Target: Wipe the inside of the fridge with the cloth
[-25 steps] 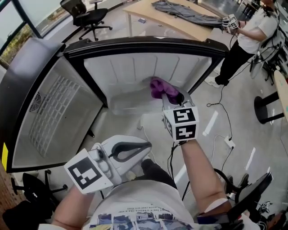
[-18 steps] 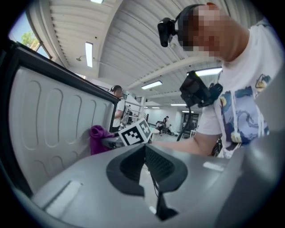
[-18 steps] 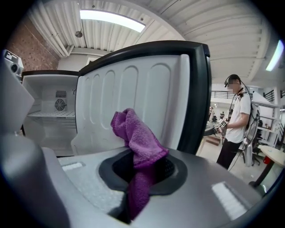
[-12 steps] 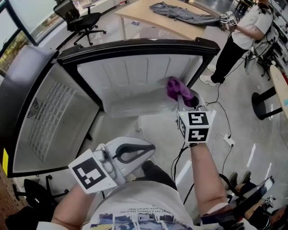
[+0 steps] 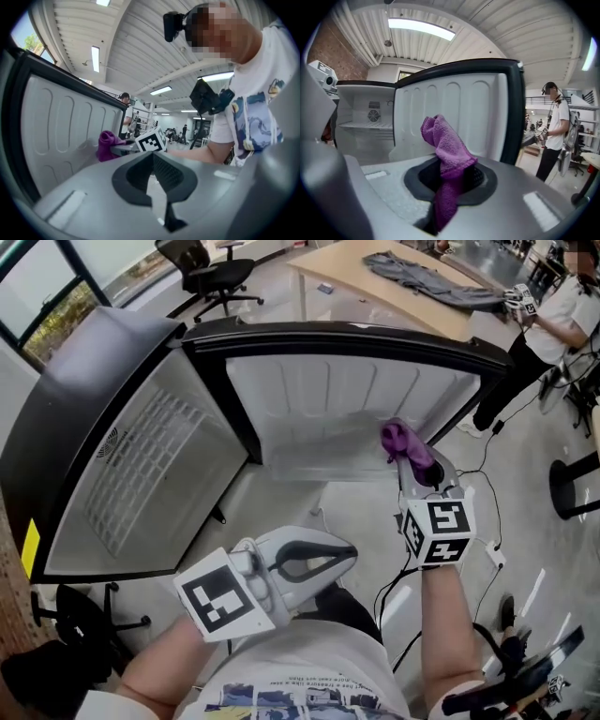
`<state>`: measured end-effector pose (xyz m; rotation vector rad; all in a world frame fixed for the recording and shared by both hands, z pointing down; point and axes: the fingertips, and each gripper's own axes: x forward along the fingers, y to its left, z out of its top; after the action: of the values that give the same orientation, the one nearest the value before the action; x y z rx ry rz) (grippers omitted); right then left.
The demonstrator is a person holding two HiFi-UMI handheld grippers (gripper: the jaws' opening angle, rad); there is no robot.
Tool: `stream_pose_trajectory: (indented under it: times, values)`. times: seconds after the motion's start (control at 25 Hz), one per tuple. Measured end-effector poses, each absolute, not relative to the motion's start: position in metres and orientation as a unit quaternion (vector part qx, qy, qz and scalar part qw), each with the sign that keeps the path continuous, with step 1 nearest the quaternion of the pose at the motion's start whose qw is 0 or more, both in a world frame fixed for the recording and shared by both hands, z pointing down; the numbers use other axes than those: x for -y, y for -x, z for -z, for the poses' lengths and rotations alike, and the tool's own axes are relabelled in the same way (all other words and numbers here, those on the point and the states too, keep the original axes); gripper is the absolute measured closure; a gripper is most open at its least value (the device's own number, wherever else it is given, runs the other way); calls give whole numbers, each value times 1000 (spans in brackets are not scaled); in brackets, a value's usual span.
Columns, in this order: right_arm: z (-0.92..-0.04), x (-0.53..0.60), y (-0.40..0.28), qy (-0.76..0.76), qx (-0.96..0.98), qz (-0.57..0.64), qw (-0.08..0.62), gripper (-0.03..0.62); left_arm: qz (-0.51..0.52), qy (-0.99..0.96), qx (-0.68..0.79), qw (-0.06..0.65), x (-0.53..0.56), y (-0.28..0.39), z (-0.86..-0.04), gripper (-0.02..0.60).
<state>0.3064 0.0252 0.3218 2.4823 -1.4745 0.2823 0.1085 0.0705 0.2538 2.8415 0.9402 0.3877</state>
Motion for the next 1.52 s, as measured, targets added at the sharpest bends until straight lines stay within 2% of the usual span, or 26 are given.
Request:
stream_pose_trajectory:
  times: [0.36,0.68,1.04,1.52]
  values:
    - [-341,78,-223,-762,626,-100,129,539,-127,-953,-265,73,-52,-84,-254,575]
    - [-364,150,-193,-711,677,-108,158,539,-134,-967,-202,80,-19,-66,-258,575]
    - [-376,144,-210,-721,661,-111,175,539,-136,-968,-191,89,-12,-77,-262,575]
    - [-380,76,-264,-771,595,-124,188,539,-143,-952,-259,84,-35,-107,-270,575]
